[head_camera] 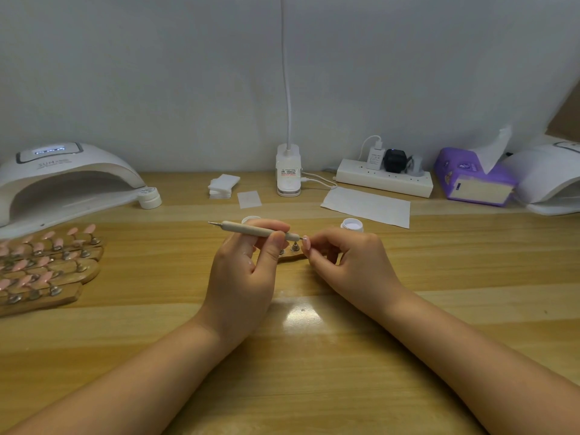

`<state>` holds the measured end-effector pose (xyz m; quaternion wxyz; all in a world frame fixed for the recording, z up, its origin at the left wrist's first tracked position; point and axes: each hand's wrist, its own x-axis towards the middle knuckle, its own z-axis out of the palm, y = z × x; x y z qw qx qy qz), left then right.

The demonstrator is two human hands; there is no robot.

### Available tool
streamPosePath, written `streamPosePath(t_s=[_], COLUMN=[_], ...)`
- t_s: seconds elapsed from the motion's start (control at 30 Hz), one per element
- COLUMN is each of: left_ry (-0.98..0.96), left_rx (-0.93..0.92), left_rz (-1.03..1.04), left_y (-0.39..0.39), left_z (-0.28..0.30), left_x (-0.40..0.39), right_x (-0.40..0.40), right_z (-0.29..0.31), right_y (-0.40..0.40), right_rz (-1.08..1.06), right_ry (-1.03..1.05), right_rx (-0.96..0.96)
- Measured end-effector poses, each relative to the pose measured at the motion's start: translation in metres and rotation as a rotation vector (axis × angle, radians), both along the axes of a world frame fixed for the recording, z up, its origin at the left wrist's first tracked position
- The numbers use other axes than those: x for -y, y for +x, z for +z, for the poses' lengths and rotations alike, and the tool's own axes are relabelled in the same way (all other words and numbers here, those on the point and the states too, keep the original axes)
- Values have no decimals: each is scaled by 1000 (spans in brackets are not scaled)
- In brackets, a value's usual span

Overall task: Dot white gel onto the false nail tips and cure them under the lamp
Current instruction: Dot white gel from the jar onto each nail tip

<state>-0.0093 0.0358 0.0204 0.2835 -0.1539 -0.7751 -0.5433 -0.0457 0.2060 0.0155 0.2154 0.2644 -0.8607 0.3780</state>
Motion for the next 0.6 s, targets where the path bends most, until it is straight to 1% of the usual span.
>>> streamPosePath(t_s=[0.6], left_ry=[-2], left_rx=[-4], left_rz=[5], left_y=[-1], left_z=[-1], left_x=[0], right_x=[0], right_z=[-1], right_y=[0], right_rz=[-12], right_ry=[-13], right_rx=[-26])
